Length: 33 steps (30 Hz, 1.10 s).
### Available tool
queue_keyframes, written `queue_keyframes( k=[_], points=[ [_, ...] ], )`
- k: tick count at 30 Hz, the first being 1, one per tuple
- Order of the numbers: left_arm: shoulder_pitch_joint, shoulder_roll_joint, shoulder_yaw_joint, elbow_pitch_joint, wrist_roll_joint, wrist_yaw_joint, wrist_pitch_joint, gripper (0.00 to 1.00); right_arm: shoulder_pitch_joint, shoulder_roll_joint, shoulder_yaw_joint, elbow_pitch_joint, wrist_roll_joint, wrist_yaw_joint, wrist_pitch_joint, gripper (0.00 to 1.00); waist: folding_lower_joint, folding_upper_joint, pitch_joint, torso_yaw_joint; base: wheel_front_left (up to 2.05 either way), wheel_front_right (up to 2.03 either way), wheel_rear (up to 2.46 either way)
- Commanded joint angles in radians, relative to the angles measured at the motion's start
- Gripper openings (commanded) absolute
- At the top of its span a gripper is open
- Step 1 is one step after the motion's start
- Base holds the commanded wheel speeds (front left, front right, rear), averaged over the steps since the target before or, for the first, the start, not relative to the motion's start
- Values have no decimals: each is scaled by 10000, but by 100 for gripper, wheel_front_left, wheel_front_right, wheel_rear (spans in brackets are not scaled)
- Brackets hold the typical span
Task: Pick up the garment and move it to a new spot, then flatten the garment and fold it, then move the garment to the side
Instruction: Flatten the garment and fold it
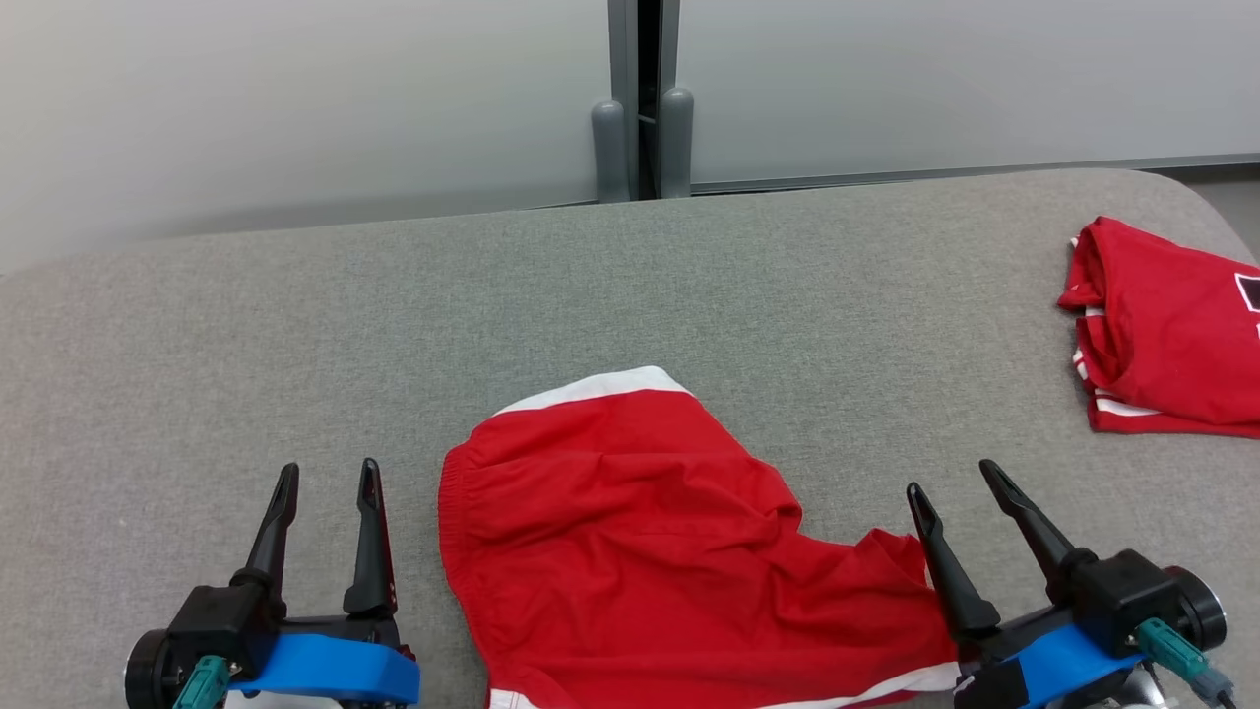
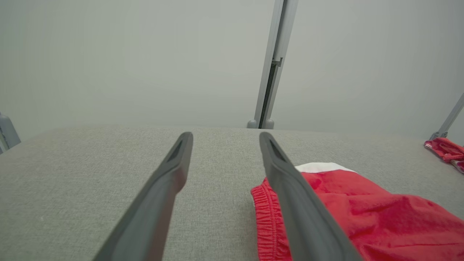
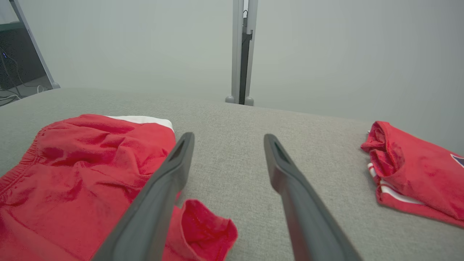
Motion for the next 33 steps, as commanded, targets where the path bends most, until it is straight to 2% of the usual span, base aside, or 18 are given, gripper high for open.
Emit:
queue_keyframes(
  k=[1,6,21,22,24,33],
  points=[
    [-17,34,-38,17,-23,-28,-43,100,-150,-169,81,88,11,-4,224,100,0,0,39,105,0,0,0],
    [-128,34,-122,-5,-67,12,-44,100,-237,-539,265,570,231,-4,938,100,0,0,167,323,0,0,0],
    [-370,34,-184,-32,-83,55,-43,100,-931,-858,1349,2760,876,-4,1915,100,0,0,563,584,0,0,0],
    [-385,34,-180,-34,-80,56,-44,100,-1056,-869,1410,2913,946,-4,1927,49,0,0,582,594,0,0,0],
    [-380,34,-184,-33,-73,60,-43,100,-1263,-861,1558,3159,1063,-4,1915,0,0,0,615,610,0,0,0],
    [-626,35,-233,-102,-55,100,-44,100,-3084,-1010,1351,3926,983,-4,845,0,0,0,999,719,0,0,0]
  ],
)
